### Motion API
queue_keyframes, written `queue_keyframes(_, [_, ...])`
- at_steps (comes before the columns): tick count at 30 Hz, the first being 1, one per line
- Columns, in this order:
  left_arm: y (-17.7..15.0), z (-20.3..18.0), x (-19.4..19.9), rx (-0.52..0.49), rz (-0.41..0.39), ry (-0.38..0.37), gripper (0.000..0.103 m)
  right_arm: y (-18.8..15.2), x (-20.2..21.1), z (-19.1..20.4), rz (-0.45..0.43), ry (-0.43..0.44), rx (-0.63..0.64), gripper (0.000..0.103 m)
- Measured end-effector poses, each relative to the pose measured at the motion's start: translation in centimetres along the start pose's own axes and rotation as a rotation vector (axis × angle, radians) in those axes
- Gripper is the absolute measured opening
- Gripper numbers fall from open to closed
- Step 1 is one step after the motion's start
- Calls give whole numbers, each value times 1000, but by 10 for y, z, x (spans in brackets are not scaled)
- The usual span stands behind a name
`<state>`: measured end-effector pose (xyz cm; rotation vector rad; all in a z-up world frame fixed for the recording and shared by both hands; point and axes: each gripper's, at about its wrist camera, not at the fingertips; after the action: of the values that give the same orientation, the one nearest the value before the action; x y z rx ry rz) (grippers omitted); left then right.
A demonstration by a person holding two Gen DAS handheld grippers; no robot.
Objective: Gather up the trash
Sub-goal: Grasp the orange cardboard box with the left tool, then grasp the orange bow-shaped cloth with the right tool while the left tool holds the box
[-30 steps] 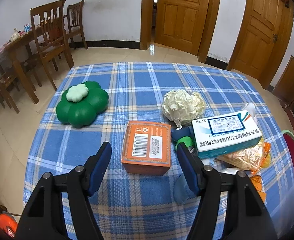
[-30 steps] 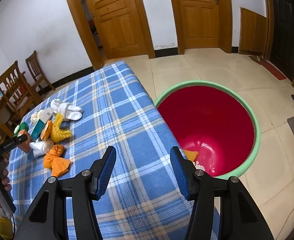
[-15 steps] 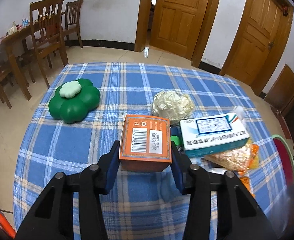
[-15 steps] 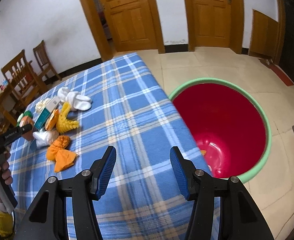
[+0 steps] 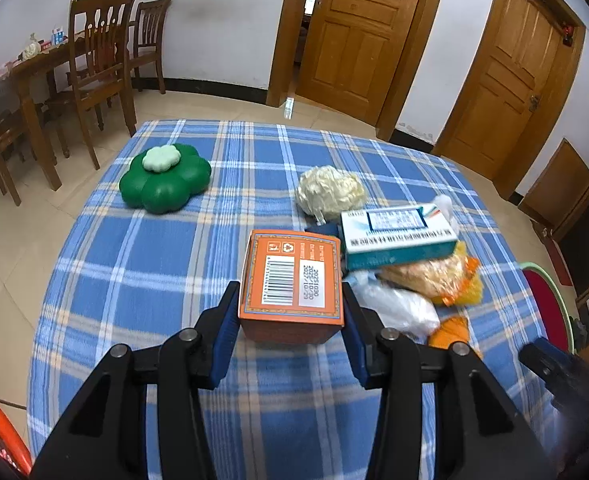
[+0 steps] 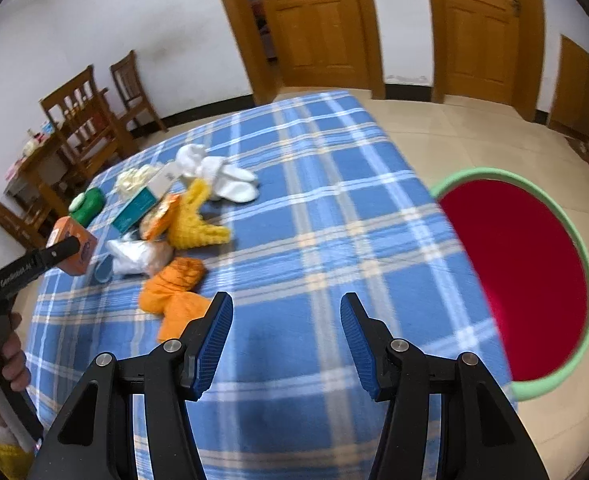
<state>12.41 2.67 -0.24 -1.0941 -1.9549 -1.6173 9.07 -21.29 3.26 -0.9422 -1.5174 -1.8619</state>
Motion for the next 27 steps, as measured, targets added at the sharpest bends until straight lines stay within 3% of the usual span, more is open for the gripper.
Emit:
queue_keyframes(10, [-23,3,10,15,31,9,48,-3,-21,36,29,70,62,58])
queue_keyframes(20, [-33,9,16,36,36,44,48,-12,-31,56,1,59,154,57])
queue_keyframes(22, [-35,10,18,43,31,45,48,-13,-32,58,-10,43,176,44])
queue_keyframes(27, [-37,12,20,56,26,47,48,-15,-33,60,-9,55,182,28])
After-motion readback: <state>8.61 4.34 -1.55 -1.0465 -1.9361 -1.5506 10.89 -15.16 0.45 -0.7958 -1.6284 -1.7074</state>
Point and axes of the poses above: each gripper's, at about its wrist camera, not at the fingertips, and x roughly against the way its jaws point, z to its left, y to its top, and after that the axes turned 7 degrees about -y, right-handed
